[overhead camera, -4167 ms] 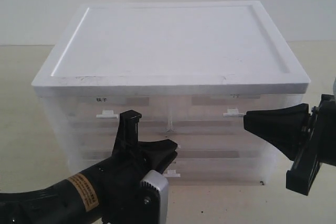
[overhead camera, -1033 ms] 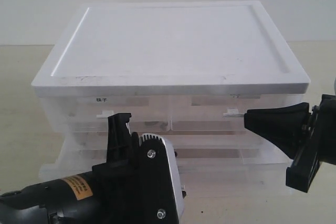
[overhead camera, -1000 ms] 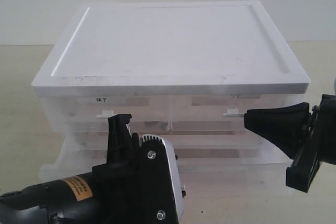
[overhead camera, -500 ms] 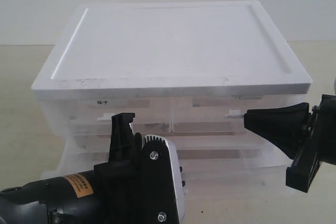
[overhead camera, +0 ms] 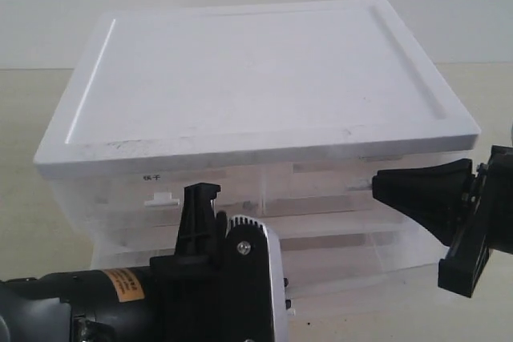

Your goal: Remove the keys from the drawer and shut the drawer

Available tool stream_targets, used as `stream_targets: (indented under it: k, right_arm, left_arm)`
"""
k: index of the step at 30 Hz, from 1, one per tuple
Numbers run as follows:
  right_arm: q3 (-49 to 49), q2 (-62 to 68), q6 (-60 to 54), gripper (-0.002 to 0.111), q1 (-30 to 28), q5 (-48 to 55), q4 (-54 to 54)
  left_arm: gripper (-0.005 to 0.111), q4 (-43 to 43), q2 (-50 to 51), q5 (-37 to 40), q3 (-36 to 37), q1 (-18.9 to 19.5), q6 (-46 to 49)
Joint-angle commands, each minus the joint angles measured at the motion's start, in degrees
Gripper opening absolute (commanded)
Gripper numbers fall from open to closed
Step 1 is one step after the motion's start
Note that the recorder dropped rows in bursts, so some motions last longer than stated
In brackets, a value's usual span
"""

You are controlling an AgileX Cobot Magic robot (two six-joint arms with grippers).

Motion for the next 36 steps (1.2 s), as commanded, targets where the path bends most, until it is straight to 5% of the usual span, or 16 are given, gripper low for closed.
stream_targets:
  k: [1,12,19,29,36]
  right_arm:
    - [-0.1,0.0,-0.3,0.0,-0.1,-0.2,1.8]
    - [-0.1,0.0,-0.6,0.0,-0.1,-0.2,3.2]
    - [-0.1,0.0,-0.5,0.0,-0.1,-0.2,3.0]
    - [-0.1,0.0,-0.2,0.0,-0.1,-0.4,3.0]
    - [-0.1,0.0,-0.1,0.0,-0.1,-0.4,3.0]
  left_arm:
    - [0.005,0.4,0.7,15.2,1.9,-0.8,1.0]
    - [0.005,2.2,-11.0,22.6,4.3,-0.8,0.2]
    - [0.005,-1.8,-12.7,18.7,4.3,-0.8,-2.4]
    - [0.052,-5.4,-11.1,10.4,4.3,-0.8,-2.9]
    - [0.055,-5.4,-12.7,11.2,2.9,-0.8,-8.5]
